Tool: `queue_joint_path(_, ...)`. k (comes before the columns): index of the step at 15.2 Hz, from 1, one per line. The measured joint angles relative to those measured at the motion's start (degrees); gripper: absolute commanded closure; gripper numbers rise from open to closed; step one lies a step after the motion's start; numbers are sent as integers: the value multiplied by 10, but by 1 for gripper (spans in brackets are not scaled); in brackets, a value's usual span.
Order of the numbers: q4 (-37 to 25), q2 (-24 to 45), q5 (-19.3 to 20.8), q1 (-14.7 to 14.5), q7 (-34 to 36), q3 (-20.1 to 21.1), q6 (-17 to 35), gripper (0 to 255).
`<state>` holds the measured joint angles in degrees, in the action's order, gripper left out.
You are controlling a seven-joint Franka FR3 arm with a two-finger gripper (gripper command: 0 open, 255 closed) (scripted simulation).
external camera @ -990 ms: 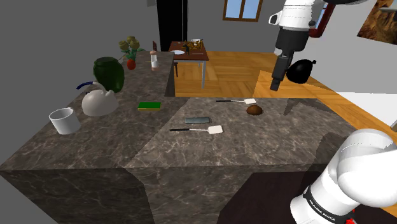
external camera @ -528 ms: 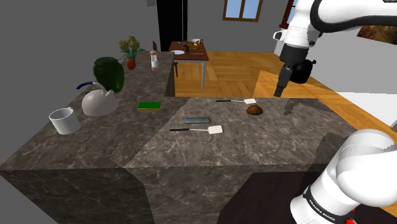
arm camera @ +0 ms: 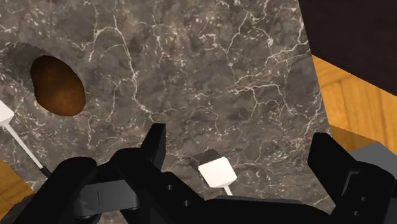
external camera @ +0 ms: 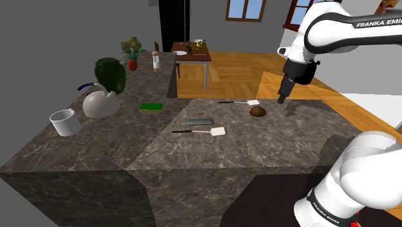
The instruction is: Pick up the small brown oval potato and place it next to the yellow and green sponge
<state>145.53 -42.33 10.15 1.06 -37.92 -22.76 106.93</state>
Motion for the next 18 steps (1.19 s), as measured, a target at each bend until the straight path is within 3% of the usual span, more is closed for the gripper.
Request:
queue_joint_path(6,-3,88,6,-18,-118,-107,104,0)
queue_joint_path(10,-32,175,-27,-58,-211,-189,170,0)
queue_joint_path(14,-70,276,-108,-116,-333,-281,222,0)
queue_joint_path(17,-114,389,-232,-167,-464,-351,237,0)
queue_joint_path(18,-132,434,-286,-170,-516,-363,231,0)
